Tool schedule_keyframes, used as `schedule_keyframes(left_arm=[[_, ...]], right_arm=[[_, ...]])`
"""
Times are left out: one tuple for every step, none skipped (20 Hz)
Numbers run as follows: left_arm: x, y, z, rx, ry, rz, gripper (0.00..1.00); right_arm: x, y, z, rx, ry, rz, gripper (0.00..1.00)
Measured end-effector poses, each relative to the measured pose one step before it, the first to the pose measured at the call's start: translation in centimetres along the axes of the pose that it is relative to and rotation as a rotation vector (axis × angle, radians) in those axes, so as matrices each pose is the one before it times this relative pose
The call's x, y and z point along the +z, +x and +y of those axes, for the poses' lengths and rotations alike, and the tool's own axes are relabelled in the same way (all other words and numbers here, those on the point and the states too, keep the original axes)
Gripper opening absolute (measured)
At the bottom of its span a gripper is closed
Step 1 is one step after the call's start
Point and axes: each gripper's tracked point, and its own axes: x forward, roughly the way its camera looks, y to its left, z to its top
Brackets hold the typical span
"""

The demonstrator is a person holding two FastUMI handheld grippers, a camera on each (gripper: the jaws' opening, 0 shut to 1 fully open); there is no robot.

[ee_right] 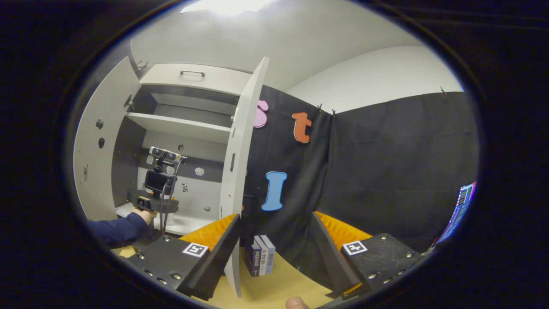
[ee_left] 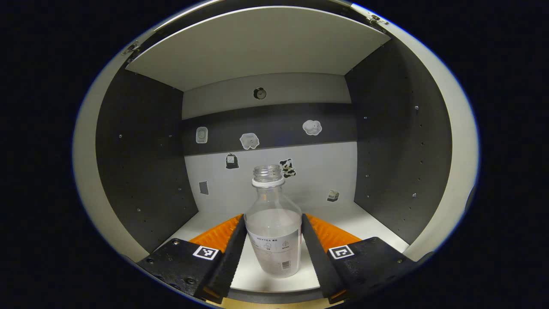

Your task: Grasp the bottle in the cabinet with the left hand and place it on the coaster, then close the right door with the right hand and the left door with the left hand.

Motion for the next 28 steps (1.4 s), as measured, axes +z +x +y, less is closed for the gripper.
schedule_keyframes(left_arm=[[-0.044, -0.103, 0.105, 0.00172, -0.0047, 0.00118, 0.77], [0.103, -0.113, 0.1, 0.00037, -0.00946, -0.00426, 0.77], [-0.138, -0.12, -0.06, -0.00135, -0.00796, -0.00021, 0.77], [0.023, -0.326, 0.061, -0.00211, -0.00309, -0.00173, 0.77], [-0.05, -0.289, 0.101, -0.0041, -0.00238, -0.00344, 0.77], [0.073, -0.465, 0.05, -0.00665, -0.00428, -0.00462, 0.76], [-0.004, -0.575, 0.11, -0.00499, -0.00376, -0.00346, 0.76], [0.11, -0.596, 0.097, -0.00691, -0.00496, -0.00648, 0.76], [0.075, -0.773, 0.014, -0.01056, -0.00829, -0.00794, 0.76], [0.251, -0.753, -0.045, -0.0137, -0.00613, -0.01154, 0.76], [0.185, -0.867, 0.092, -0.01119, -0.0041, -0.01011, 0.76], [0.198, -0.934, 0.066, -0.01325, -0.00192, -0.01049, 0.76], [0.184, -1.053, -0.142, -0.01886, -0.00187, -0.01374, 0.76], [0.273, -1.017, -0.153, -0.01966, -0.00484, -0.01575, 0.76], [0.083, -1.086, 0.002, -0.01841, -0.00628, -0.00965, 0.76], [-0.044, -1.124, -0.185, -0.02044, -0.00751, -0.00248, 0.76], [-0.113, -1.081, 0.062, -0.01216, -0.00688, 0.00239, 0.76], [-0.064, -1.11, 0.078, -0.00947, -0.00712, -0.00058, 0.76], [-0.199, -1.139, -0.022, -0.00884, -0.00838, 0.00235, 0.77], [-0.197, -1.133, -0.065, -0.00969, -0.00722, 0.00016, 0.76], [-0.394, -1.081, 0.033, -0.00691, -0.00148, 0.00381, 0.76], [-0.517, -1.039, 0.006, -0.00693, 0.00488, 0.006, 0.76], [-0.725, -1.107, -0.101, -0.00499, 0.01004, 0.00466, 0.76], [-0.682, -1.045, 0.03, -0.00365, 0.01247, 0.00857, 0.76], [-0.948, -0.956, -0.004, -0.00317, 0.01188, 0.01179, 0.76], [-1.117, -0.769, -0.163, -0.00918, 0.0056, 0.01938, 0.76], [-1.39, -0.8, -0.313, -0.01078, -0.0049, 0.02706, 0.76], [-1.42, -0.658, -0.18, -0.00535, -0.01182, 0.02825, 0.76]], right_arm=[[0.056, 0.143, 0.176, 0.00629, -0.00451, -0.0039, 0.98], [0.086, 0.022, 0.155, 0.00672, -0.00159, -0.0035, 0.98], [-0.073, 0.173, 0.175, 0.0081, -0.00145, -0.00066, 0.98], [-0.172, 0.088, 0.111, 0.00579, -0.00204, 0.00236, 0.98], [-0.135, 0.109, 0.043, 0.00618, -0.00101, 0.00171, 0.98], [-0.054, 0.08, 0.072, 0.00712, 0.00069, -0.00018, 0.98], [-0.058, 0.087, 0.009, 0.00719, 0.00195, 0.00107, 0.98], [-0.005, 0.083, 0.037, 0.00837, 0.00238, 0.00003, 0.98], [-0.043, 0.015, -0.017, 0.00814, 0.00274, -0.00207, 0.98], [0.055, 0.011, 0.06, 0.00872, 0.00303, -0.00198, 0.98], [0.002, 0.114, 0.111, 0.01026, 0.00397, -0.00147, 0.98], [-0.001, -0.059, 0.044, 0.01034, 0.00402, -0.00123, 0.98], [-0.002, 0.037, 0.057, 0.01049, 0.00341, -0.00032, 0.98], [-0.03, -0.092, 0.148, 0.01115, 0.00356, -0.00047, 0.98], [-0.131, -0.13, 0.089, 0.01289, 0.0034, 0.0009, 0.98], [0.008, -0.201, 0.093, 0.01181, 0.00225, -0.00002, 0.98], [-0.085, -0.174, 0.147, 0.01189, 0.00179, -0.00081, 0.98], [0.092, -0.204, 0.152, 0.01181, 0.0026, -0.00191, 0.98], [-0.029, -0.12, 0.106, 0.01169, 0.00302, -0.00205, 0.98], [0.041, -0.152, 0.115, 0.01136, 0.00361, -0.00194, 0.98], [-0.14, -0.139, 0.22, 0.01326, 0.00396, 0.00045, 0.98], [-0.047, -0.083, 0.257, 0.0148, 0.0049, 0.00039, 0.98], [-0.083, 0.032, 0.321, 0.01579, 0.00476, 0.00013, 0.98], [-0.061, 0.01, 0.249, 0.01505, 0.00372, 0.00047, 0.98], [-0.098, -0.006, 0.268, 0.01622, 0.00373, 0.00117, 0.98], [-0.08, -0.047, 0.375, 0.01768, 0.0037, 0.00016, 0.98], [-0.098, -0.035, 0.324, 0.0163, 0.00291, 0.0006, 0.98], [-0.146, -0.032, 0.291, 0.01407, 0.0013, 0.00285, 0.98]])
